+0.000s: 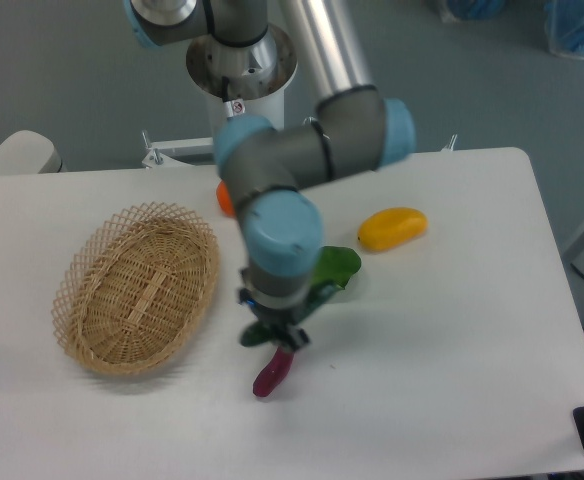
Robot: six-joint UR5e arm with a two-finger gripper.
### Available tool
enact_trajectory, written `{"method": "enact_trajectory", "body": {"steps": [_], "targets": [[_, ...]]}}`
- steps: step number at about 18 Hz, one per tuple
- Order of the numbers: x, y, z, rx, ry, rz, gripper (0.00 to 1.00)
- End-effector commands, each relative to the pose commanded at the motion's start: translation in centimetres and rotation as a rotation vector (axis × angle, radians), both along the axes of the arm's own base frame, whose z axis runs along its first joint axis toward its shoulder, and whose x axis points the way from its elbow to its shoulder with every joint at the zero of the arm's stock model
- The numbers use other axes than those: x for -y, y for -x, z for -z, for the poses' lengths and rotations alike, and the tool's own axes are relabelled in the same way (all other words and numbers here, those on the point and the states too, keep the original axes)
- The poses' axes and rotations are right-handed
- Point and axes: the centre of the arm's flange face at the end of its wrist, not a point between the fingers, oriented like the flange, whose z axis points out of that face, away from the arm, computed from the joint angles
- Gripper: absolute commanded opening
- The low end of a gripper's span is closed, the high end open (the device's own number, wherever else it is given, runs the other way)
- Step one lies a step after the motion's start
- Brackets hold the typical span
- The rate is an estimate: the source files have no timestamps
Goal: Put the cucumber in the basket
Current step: 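Carry the cucumber over the bok choy toward the wicker basket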
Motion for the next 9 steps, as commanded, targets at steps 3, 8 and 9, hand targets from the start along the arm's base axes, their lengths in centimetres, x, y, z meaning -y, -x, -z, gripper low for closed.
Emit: {"method": "enact_trajectory", "body": {"steps": [3, 8, 9], "targets": [[-0.1, -3.9, 0.7, 0.013, 0.017, 0.035, 0.12], [-0.9, -9.3, 2.1, 0.028, 0.055, 0.042, 0.12], [-0.8, -10.0, 2.4, 0.033, 0.061, 0.05, 0.12]]}}
